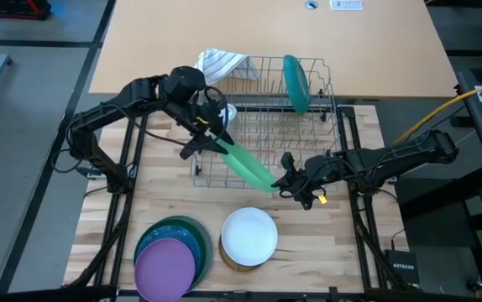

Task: Sort dishes
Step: Put the light green plate in the dishwasher rack

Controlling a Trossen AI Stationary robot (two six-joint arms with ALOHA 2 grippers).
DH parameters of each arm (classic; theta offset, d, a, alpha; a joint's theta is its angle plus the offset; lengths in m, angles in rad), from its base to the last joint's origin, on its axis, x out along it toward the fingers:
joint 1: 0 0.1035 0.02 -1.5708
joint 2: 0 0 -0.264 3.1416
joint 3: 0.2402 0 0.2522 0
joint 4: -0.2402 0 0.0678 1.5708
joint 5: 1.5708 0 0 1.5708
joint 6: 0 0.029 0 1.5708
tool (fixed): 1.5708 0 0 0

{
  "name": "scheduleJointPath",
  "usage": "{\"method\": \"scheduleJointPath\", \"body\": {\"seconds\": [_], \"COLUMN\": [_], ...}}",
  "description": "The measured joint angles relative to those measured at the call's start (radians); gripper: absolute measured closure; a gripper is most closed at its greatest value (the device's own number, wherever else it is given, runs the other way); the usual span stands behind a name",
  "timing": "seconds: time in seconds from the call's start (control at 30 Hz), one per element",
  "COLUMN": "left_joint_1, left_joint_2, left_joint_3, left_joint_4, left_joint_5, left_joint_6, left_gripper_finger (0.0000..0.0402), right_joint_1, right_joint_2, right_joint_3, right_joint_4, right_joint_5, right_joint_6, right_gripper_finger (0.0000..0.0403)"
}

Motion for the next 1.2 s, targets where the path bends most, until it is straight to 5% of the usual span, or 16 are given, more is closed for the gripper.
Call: {"method": "scheduleJointPath", "body": {"seconds": [0.8, 1.2], "left_joint_1": [-0.047, -0.104], "left_joint_2": [0.009, 0.017], "left_joint_3": [-0.035, -0.04], "left_joint_4": [-0.131, -0.135], "left_joint_5": [0.067, 0.097], "left_joint_6": [-0.028, 0.064], "left_gripper_finger": [0.0267, 0.0379], "right_joint_1": [0.0, 0.0], "right_joint_2": [0.001, 0.001], "right_joint_3": [-0.002, -0.002], "right_joint_4": [0.042, 0.044], "right_joint_5": [-0.029, -0.024], "right_joint_6": [-0.003, -0.006], "right_gripper_finger": [0.039, 0.0385]}}
